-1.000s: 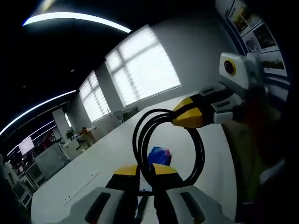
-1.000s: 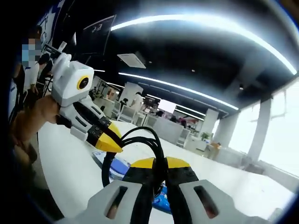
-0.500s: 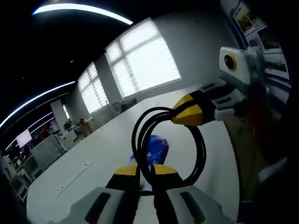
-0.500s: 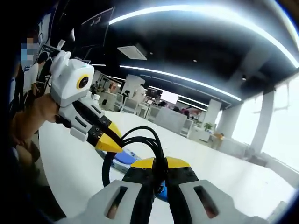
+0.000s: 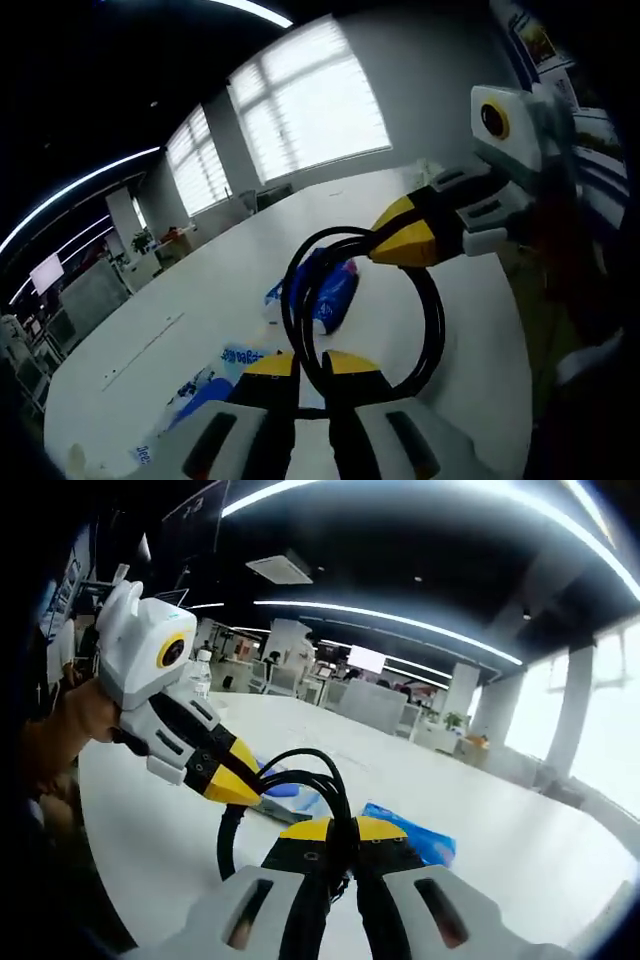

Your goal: Arrange the tabletop items into an orderly group along one side of the table until the central work area is clear of visible clutter.

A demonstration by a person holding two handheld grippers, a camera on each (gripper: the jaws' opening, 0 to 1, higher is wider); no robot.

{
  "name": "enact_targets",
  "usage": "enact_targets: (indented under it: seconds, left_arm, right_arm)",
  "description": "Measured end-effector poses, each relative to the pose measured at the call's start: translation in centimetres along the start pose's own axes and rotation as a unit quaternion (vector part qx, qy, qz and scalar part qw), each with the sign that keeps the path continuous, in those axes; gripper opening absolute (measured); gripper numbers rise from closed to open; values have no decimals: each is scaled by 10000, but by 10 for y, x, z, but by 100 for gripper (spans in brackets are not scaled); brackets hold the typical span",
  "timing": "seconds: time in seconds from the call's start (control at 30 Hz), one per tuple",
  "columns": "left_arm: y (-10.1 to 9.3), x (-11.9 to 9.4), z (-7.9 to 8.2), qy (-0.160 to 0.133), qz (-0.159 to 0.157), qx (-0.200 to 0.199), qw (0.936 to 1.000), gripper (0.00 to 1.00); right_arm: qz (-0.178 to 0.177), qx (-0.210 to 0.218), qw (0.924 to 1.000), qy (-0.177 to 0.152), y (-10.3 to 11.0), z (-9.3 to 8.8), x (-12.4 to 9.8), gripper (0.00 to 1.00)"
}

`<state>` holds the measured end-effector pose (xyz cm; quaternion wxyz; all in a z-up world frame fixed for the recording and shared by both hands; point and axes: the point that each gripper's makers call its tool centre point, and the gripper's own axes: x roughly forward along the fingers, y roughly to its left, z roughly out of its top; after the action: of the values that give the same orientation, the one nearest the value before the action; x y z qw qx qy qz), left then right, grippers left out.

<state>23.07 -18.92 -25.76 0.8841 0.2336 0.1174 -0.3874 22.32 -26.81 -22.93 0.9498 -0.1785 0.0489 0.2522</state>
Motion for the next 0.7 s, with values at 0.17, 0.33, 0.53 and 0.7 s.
enact_targets:
  seconds: [0.17,0.33,0.53,0.7]
  left_arm:
    - [0,8,-10,130,24,19,9999,7]
    - [1,12,-13,141,-8,-52,9999,6]
    - [-3,16,-15,151,-9,-60,9999,7]
    - [-6,22,-19,242,-19,28,9997,7]
  right_arm:
    - [20,44,9999,129,1,-11,7,4]
    - [7,80,9998,207,1,-18,10,4]
    - [-72,39,9995,312,-2,-26,15,4]
    - [-94,-9,9988,486,-4,-37,20,4]
